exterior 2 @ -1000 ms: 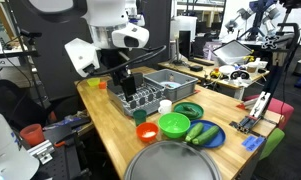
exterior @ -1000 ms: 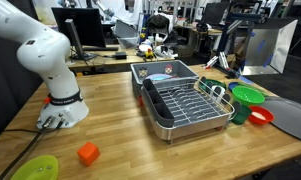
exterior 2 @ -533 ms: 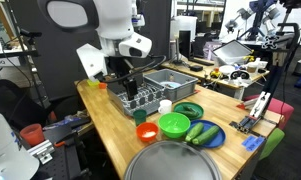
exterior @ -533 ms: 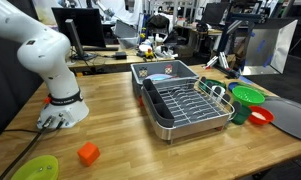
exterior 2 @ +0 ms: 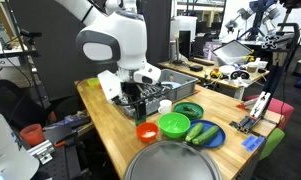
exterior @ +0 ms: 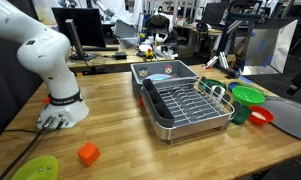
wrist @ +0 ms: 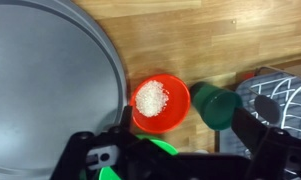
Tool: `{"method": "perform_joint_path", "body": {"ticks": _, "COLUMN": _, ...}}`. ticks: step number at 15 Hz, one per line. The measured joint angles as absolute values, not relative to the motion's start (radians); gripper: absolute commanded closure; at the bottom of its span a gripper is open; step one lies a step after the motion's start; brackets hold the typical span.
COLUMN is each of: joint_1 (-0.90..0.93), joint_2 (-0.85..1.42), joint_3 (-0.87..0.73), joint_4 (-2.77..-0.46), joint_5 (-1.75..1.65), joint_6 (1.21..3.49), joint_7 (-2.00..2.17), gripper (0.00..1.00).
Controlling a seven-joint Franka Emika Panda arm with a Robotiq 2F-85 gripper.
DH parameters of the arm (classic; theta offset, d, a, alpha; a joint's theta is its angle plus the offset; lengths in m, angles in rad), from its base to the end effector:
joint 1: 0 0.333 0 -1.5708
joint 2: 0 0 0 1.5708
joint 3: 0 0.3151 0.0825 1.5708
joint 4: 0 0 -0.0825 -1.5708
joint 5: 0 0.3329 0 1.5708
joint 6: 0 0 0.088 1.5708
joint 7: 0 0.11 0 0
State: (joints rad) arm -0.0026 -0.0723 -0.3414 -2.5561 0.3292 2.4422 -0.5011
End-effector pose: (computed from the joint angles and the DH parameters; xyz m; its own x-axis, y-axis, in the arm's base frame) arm 0.3882 -0.1373 0.3251 0.9939 -0.1037 0.0381 -0.0923 -0.9690 -0.2293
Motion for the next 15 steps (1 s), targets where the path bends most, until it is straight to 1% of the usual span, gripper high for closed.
{"method": "perform_joint_path", "body": {"ticks": 2, "joint_1": -0.014, "joint_2": -0.031, "joint_3": -0.330, "joint_4": -2.540, "joint_5": 0.329, "joint_6": 2.446, "joint_7": -0.500, "gripper": 0.00}}
{"method": "perform_joint_path", "body": {"ticks": 6, "joint_1": -0.018, "joint_2": -0.027, "joint_3": -0.327, "joint_4": -2.530, "joint_5": 0.329, "joint_6": 2.446, "joint_7": -0.497, "gripper": 0.00}}
{"method": "perform_joint_path", "body": {"ticks": 9, "joint_1": -0.036, "joint_2": -0.020, "joint_3": -0.295, "joint_4": -2.529, "joint_5": 0.346, "joint_6": 2.450, "joint_7": -0.506, "gripper": 0.00}}
{"method": "perform_joint_path", "body": {"ticks": 15, "joint_1": -0.074, "joint_2": 0.132, "joint_3": -0.217, "joint_4": -2.494, "joint_5": 0.537, "joint_6": 2.578, "joint_7": -0.588, "gripper": 0.00}}
